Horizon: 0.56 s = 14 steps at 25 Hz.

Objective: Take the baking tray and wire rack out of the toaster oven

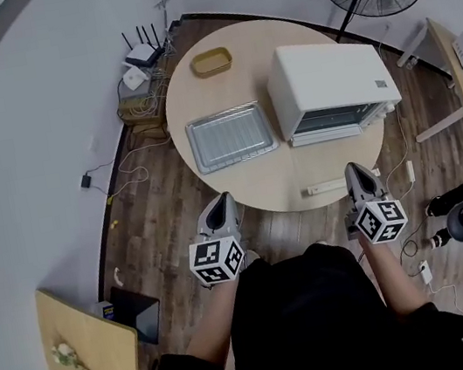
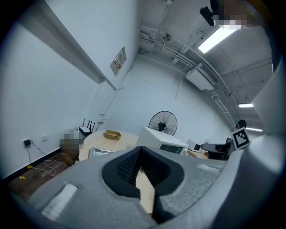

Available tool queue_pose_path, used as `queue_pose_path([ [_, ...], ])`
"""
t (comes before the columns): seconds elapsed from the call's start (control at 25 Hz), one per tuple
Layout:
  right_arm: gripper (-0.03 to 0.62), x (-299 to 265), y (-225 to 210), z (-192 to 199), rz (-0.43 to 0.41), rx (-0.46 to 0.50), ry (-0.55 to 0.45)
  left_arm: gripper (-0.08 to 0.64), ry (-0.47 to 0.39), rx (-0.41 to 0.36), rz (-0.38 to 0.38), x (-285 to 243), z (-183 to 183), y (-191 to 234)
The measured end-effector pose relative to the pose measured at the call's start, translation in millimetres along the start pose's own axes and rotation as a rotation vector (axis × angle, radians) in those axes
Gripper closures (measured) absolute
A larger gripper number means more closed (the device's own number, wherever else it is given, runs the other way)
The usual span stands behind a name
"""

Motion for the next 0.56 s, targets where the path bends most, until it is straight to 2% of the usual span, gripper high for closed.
queue_pose_path([
  [0.32, 0.592, 13.6, -41.4, -18.0, -0.049, 0.019, -0.04, 0.541, 0.004, -0.043, 0.022, -32.0, 2.2, -64.6],
  [0.56, 0.592, 23.4, -76.0, -18.5, -0.107, 0.017, -0.038, 0.541, 0.007, -0.046, -0.015, -49.5, 20.0, -105.9],
])
Point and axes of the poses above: the fingertips, and each gripper's own axes: x backward along the fingers, y to its left, z out of its underside, the point moved 2 cm from there along x, backward along the fingers, and after that the axes turned 3 degrees about -y, right-handed, at the moved point
